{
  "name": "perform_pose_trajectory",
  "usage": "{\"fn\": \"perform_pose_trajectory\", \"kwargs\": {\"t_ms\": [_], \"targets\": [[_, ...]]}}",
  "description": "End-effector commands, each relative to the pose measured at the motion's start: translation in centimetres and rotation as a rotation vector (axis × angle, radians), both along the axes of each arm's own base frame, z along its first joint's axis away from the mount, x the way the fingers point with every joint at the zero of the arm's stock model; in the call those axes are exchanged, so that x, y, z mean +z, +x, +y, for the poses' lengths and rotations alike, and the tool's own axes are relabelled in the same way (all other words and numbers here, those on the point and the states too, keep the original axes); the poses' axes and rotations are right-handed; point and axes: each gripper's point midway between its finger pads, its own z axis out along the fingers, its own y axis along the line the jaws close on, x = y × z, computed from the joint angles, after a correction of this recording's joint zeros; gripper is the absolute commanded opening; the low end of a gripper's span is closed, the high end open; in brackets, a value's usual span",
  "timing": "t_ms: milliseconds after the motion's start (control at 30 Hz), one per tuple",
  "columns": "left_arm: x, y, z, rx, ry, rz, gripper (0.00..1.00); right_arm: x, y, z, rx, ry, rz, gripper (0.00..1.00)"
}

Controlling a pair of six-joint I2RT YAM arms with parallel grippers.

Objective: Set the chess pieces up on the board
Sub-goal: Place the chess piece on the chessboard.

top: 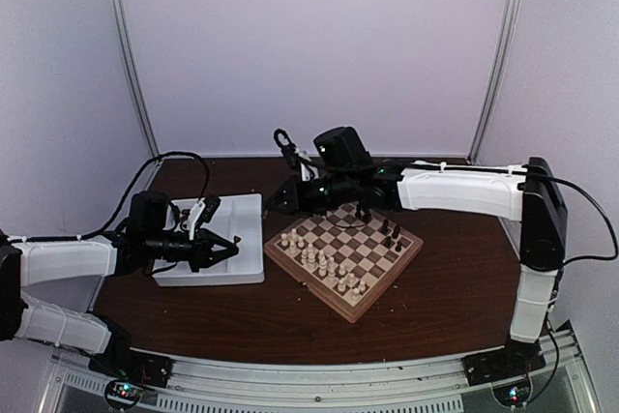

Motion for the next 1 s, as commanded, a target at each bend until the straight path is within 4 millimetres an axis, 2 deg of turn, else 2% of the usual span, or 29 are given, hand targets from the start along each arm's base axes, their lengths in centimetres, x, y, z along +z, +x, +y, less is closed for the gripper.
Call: {"fn": "perform_pose_trajectory", "kwargs": {"t_ms": [0, 267, 367, 500, 767, 967], "targets": [[1.4, 0.6, -0.2, 0.004, -0.01, -0.069, 0.0, 2.3, 1.9, -5.5, -0.108, -0.08, -0.126, 0.09], [1.3, 0.9, -0.1, 0.021, 0.002, -0.06, 0.0, 0.8, 3.3, -17.7, -0.34, -0.383, -0.271, 0.1], [1.2, 1.0, -0.1, 0.024, 0.01, -0.056, 0.0, -0.3, 3.8, -22.4, -0.433, -0.502, -0.289, 0.1], [1.1, 1.2, 0.1, 0.037, 0.018, -0.06, 0.0, -1.4, 4.6, -27.3, -0.542, -0.605, -0.283, 0.09], [0.7, 2.7, 0.7, 0.109, 0.065, -0.05, 0.0, -1.8, 4.5, -32.1, -0.656, -0.678, -0.34, 0.09], [1.9, 4.0, 0.8, 0.143, 0.091, -0.079, 0.0, -2.5, 4.3, -34.0, -0.703, -0.718, -0.356, 0.09]]}}
